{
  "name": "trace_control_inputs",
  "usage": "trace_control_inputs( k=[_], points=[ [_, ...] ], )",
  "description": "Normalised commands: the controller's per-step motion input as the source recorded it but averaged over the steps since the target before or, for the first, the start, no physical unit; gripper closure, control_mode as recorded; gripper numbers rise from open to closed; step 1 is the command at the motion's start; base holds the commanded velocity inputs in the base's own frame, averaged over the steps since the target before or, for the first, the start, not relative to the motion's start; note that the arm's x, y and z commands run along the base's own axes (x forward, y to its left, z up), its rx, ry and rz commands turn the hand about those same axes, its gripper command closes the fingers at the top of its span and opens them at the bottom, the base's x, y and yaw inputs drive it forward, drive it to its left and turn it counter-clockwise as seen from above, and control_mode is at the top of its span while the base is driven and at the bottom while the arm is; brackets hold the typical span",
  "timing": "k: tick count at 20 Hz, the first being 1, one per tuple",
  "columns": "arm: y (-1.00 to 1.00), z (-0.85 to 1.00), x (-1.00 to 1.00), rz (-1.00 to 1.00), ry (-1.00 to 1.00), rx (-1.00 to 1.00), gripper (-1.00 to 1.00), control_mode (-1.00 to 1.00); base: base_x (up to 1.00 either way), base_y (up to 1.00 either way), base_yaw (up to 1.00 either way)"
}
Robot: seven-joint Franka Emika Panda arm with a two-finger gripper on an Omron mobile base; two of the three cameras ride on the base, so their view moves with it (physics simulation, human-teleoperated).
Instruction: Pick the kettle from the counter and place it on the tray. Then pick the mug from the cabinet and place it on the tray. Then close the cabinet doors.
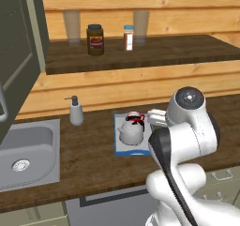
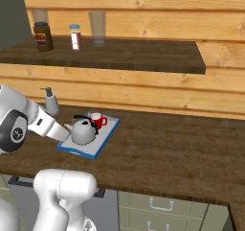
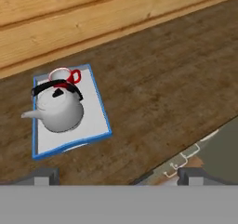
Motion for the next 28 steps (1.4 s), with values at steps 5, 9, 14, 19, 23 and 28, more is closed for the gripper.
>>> trace_control_inputs(
  k=[5,9,14,19,23,28],
  points=[
    [-0.53,0.05,-0.39,0.24,0.0,-0.12,-1.0,-1.0,0.0,0.0,0.0],
    [-0.15,-0.35,-0.29,0.11,0.04,-0.12,-1.0,-1.0,0.0,0.0,0.0],
    [-0.04,-0.16,-0.29,0.0,0.03,0.01,-1.0,-1.0,0.0,0.0,0.0],
    [-0.02,-0.1,-0.27,0.0,-0.01,0.01,-1.0,-1.0,0.0,0.0,0.0],
    [0.0,0.0,0.0,0.0,0.0,0.0,-1.0,1.0,-0.68,0.08,0.0],
    [0.0,0.0,0.0,0.0,0.0,0.0,-1.0,1.0,-0.9,0.52,0.0]
  ],
)
